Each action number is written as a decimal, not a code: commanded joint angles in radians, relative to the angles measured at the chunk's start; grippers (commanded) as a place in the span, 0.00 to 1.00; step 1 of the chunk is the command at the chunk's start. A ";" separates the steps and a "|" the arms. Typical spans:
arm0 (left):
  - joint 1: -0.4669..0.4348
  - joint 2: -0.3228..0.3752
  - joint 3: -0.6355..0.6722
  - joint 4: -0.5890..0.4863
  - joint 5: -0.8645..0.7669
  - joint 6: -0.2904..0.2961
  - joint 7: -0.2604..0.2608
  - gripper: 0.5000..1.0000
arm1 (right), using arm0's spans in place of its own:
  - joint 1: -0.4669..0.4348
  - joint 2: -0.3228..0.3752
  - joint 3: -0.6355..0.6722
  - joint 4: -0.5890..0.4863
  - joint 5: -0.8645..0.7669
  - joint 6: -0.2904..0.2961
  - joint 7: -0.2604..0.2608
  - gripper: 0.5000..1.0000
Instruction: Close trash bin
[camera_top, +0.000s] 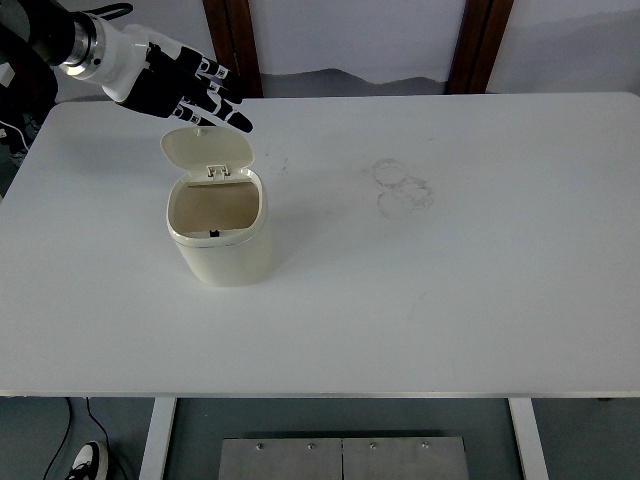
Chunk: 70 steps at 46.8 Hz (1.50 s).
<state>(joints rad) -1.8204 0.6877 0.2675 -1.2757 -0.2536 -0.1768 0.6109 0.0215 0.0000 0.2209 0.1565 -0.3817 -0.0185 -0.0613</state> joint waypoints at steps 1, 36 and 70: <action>-0.014 0.001 0.019 -0.010 0.000 -0.001 0.000 1.00 | 0.000 0.000 0.000 0.000 0.000 0.000 0.000 0.99; -0.033 0.007 0.111 -0.123 -0.055 0.010 0.000 1.00 | 0.000 0.000 0.000 0.000 0.000 0.000 0.000 0.99; -0.033 0.021 0.177 -0.159 -0.070 0.014 0.000 1.00 | 0.000 0.000 -0.002 0.000 0.000 0.000 0.000 0.99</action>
<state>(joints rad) -1.8560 0.7021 0.4396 -1.4343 -0.3235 -0.1625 0.6108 0.0215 0.0000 0.2206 0.1566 -0.3820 -0.0186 -0.0614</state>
